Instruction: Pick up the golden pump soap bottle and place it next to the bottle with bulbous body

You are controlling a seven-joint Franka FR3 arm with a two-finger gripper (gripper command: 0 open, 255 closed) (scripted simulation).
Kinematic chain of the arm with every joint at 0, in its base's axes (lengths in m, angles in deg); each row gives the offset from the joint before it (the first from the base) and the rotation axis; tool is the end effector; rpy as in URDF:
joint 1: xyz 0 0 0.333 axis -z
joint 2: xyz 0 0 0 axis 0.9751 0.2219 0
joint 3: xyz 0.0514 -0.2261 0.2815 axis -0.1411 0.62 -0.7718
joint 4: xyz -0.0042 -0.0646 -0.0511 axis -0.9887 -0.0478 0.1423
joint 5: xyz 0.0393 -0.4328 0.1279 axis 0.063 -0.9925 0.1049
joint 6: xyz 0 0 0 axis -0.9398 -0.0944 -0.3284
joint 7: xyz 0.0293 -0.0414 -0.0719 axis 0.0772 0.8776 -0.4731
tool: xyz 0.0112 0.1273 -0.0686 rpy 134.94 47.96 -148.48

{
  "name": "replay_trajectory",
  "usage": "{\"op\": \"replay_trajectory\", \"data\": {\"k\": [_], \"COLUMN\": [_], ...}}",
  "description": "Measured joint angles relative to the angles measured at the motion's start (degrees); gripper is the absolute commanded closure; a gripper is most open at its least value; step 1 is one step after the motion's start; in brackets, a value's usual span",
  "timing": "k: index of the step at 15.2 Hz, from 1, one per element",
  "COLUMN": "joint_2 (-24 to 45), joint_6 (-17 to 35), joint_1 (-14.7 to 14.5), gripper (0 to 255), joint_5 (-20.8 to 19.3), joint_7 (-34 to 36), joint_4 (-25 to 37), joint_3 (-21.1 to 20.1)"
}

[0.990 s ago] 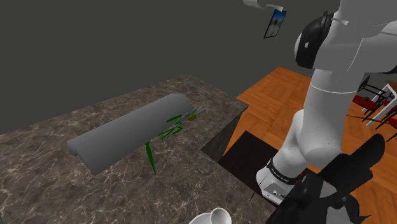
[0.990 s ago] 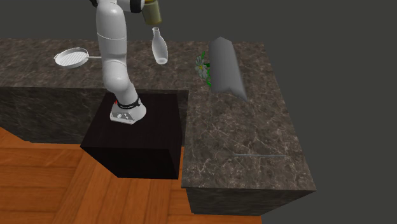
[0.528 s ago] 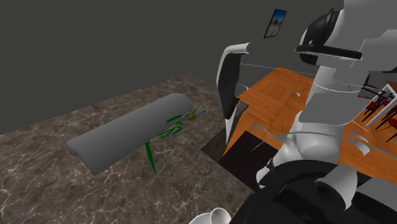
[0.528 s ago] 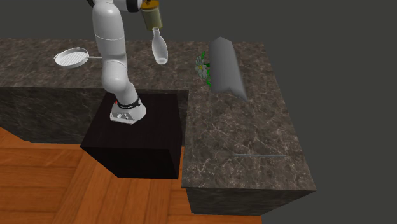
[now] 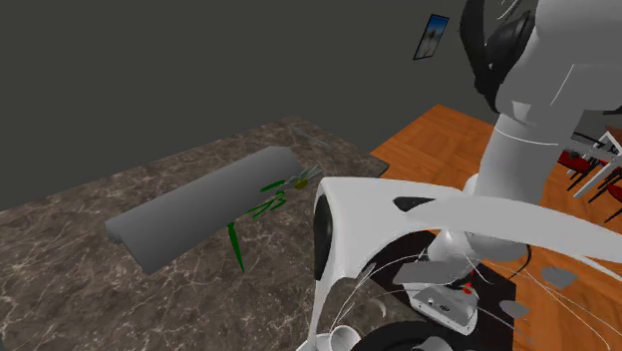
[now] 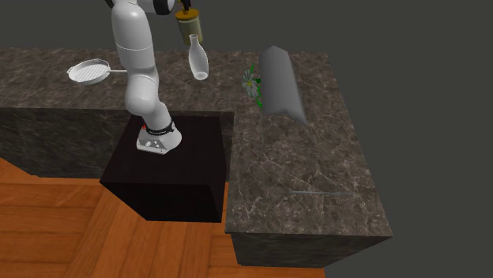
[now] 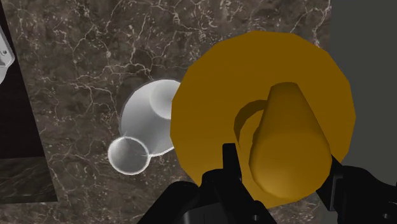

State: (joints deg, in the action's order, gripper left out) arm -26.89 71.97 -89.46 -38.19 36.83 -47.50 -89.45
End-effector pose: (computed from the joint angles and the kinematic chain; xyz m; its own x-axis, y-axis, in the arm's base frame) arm 0.0957 0.6386 0.5775 0.9991 -0.0305 -0.0283 -0.0305 -0.9995 -0.0017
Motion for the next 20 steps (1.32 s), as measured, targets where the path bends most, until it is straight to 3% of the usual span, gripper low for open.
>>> {"op": "replay_trajectory", "data": {"k": [3, 10, 20], "joint_2": [-1.25, -1.09, 1.26], "joint_6": [2.84, 8.12, 15.16], "joint_1": [2.05, 2.63, 0.94], "gripper": [255, 255, 255], "joint_5": [1.11, 0.79, -1.93], "joint_7": [-0.77, -0.54, 1.10], "joint_4": [-3.38, -8.70, -14.97], "joint_3": [-0.81, -0.67, 1.38]}}
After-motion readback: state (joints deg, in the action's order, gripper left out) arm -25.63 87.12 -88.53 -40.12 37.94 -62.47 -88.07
